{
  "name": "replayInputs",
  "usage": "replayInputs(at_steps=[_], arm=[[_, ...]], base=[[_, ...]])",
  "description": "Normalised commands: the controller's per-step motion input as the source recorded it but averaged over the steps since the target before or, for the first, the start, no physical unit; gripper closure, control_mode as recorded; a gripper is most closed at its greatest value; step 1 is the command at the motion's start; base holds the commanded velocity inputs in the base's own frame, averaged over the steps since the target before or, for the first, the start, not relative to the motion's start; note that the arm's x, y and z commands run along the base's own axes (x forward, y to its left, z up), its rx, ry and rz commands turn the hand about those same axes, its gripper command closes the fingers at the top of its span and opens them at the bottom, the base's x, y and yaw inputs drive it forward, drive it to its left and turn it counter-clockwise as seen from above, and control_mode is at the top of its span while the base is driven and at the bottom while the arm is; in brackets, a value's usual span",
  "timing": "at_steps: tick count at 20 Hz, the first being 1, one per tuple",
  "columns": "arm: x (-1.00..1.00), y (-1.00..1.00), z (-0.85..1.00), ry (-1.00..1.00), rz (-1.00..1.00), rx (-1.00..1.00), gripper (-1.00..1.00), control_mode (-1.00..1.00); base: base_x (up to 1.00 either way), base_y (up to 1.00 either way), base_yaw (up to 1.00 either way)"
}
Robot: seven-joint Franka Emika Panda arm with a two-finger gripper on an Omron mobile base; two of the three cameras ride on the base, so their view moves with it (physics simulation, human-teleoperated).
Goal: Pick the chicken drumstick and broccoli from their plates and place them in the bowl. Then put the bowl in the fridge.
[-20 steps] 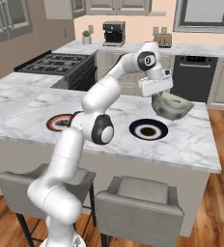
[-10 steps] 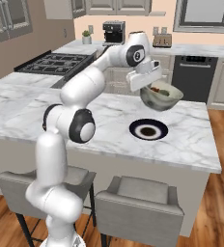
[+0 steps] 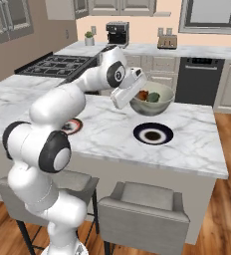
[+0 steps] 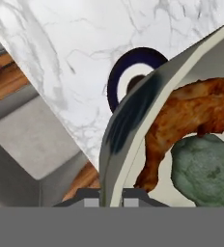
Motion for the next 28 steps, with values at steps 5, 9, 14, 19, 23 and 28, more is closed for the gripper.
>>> replayInputs(at_steps=[5,9,14,19,23,28], arm=[[-0.46,0.49,0.06,0.0,0.19,0.0,1.0,-1.0],[-0.47,0.48,0.06,0.01,0.18,-0.03,1.0,-1.0],[-0.52,0.45,0.02,0.0,0.18,-0.07,1.0,-1.0],[-0.54,0.36,0.01,0.08,0.11,-0.05,1.0,-1.0],[-0.52,0.22,0.0,0.12,0.07,-0.06,1.0,-1.0],[-0.46,0.16,-0.06,0.13,0.04,-0.03,1.0,-1.0]], base=[[0.0,0.0,0.0],[0.0,0.0,0.0],[0.0,0.0,0.0],[0.0,0.0,0.0],[0.0,0.0,0.0],[0.0,0.0,0.0]])
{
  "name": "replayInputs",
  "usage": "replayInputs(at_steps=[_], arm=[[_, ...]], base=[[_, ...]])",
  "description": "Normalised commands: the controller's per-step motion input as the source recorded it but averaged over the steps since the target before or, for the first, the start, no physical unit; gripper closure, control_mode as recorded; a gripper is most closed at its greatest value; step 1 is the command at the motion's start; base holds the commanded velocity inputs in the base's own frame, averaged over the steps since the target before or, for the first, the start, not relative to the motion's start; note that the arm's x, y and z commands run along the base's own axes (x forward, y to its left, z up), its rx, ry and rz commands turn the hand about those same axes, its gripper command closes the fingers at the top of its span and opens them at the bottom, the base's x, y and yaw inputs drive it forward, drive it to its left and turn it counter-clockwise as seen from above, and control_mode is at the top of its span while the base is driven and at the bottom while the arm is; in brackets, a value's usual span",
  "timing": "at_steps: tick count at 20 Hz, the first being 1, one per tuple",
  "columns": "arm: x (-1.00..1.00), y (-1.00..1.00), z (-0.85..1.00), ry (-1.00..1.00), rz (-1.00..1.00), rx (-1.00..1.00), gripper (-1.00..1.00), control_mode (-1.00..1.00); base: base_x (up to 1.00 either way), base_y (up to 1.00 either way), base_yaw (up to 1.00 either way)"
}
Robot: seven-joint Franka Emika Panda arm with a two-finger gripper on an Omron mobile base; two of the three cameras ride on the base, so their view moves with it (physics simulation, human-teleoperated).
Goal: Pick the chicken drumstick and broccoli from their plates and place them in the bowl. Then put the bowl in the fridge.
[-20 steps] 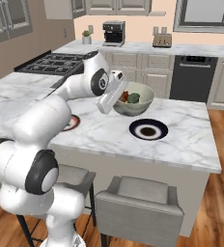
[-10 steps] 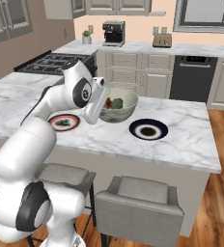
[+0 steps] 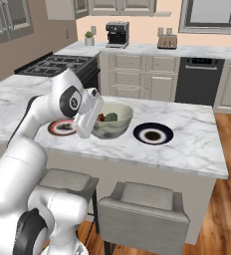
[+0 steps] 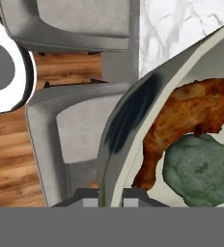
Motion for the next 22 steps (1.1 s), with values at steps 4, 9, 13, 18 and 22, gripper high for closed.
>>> replayInputs(at_steps=[4,9,13,18,22], arm=[[-0.49,0.19,-0.12,0.01,0.01,0.02,1.0,-1.0],[-0.45,0.19,-0.19,0.0,0.0,0.04,1.0,-1.0],[-0.21,0.12,-0.13,0.01,0.0,0.02,1.0,-1.0],[0.0,0.0,0.0,0.0,0.0,0.0,1.0,-1.0],[0.0,0.0,0.0,0.0,0.0,0.0,1.0,1.0]], base=[[0.0,0.0,0.0],[0.0,0.0,0.0],[0.0,0.0,0.0],[0.0,0.0,0.0],[-0.09,0.01,0.0]])
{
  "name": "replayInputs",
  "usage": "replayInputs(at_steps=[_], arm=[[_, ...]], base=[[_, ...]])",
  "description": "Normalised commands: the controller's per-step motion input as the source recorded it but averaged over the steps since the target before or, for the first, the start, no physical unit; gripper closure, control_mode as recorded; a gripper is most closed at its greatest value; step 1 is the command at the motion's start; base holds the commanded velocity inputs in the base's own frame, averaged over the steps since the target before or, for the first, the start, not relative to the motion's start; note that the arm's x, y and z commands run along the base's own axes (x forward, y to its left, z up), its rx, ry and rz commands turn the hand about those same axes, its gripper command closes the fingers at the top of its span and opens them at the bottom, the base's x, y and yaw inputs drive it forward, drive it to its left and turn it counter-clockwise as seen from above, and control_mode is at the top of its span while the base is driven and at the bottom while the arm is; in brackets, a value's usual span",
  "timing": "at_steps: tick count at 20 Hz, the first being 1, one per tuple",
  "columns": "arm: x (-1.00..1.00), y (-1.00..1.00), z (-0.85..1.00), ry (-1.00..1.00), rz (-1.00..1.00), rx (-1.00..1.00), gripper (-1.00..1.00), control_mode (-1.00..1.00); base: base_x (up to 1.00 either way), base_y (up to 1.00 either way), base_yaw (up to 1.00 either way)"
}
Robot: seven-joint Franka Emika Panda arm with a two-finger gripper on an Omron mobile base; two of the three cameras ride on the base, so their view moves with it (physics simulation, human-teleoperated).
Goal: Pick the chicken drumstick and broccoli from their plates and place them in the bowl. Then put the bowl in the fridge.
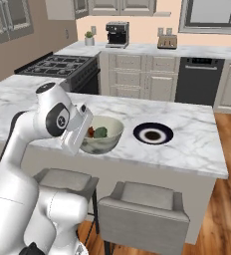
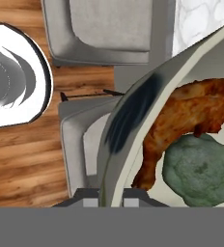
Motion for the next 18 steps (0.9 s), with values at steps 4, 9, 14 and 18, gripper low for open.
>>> replayInputs(at_steps=[4,9,14,18], arm=[[0.0,0.0,0.0,0.0,0.0,0.0,1.0,1.0],[0.0,0.0,0.0,0.0,0.0,0.0,1.0,1.0],[0.0,0.0,0.0,0.0,0.0,0.0,1.0,1.0],[0.0,0.0,0.0,0.0,0.0,0.0,1.0,1.0]], base=[[-0.56,0.0,-0.02],[-0.27,-0.02,-0.39],[0.02,-0.01,-0.79],[0.06,-0.15,-0.69]])
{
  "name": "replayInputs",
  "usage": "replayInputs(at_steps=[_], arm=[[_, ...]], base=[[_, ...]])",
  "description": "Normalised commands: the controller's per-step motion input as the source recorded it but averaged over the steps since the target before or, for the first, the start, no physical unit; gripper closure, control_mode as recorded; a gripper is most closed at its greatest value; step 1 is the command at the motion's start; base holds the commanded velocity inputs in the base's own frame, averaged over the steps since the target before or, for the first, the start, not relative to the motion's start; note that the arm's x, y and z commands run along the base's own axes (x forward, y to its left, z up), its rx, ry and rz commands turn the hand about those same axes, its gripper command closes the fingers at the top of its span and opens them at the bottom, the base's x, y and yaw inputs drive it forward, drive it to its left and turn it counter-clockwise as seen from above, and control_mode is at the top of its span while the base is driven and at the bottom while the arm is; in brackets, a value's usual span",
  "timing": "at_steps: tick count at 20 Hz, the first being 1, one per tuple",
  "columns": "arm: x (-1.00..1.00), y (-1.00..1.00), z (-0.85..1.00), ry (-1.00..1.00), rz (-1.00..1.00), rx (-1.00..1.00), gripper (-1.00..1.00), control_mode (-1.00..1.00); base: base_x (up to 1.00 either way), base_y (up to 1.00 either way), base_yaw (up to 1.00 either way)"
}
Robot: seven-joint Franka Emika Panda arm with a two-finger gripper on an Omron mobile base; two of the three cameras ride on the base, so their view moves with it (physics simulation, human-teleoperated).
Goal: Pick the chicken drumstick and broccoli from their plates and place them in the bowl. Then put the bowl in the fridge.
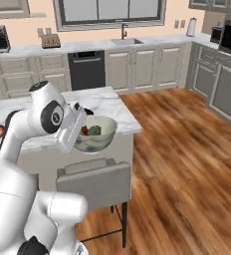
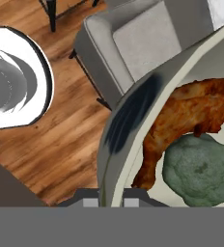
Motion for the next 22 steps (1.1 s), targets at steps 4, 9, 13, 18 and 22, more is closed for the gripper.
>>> replayInputs(at_steps=[4,9,13,18,22], arm=[[0.0,0.0,0.0,0.0,0.0,0.0,1.0,1.0],[0.0,0.0,0.0,0.0,0.0,0.0,1.0,1.0],[0.0,0.0,0.0,0.0,0.0,0.0,1.0,1.0],[0.0,0.0,0.0,0.0,0.0,0.0,1.0,1.0],[0.0,0.0,0.0,0.0,0.0,0.0,1.0,1.0]], base=[[0.19,-0.33,-0.52],[0.4,-0.46,-0.26],[0.57,-0.5,-0.05],[0.73,-0.45,0.0],[0.78,-0.42,0.0]])
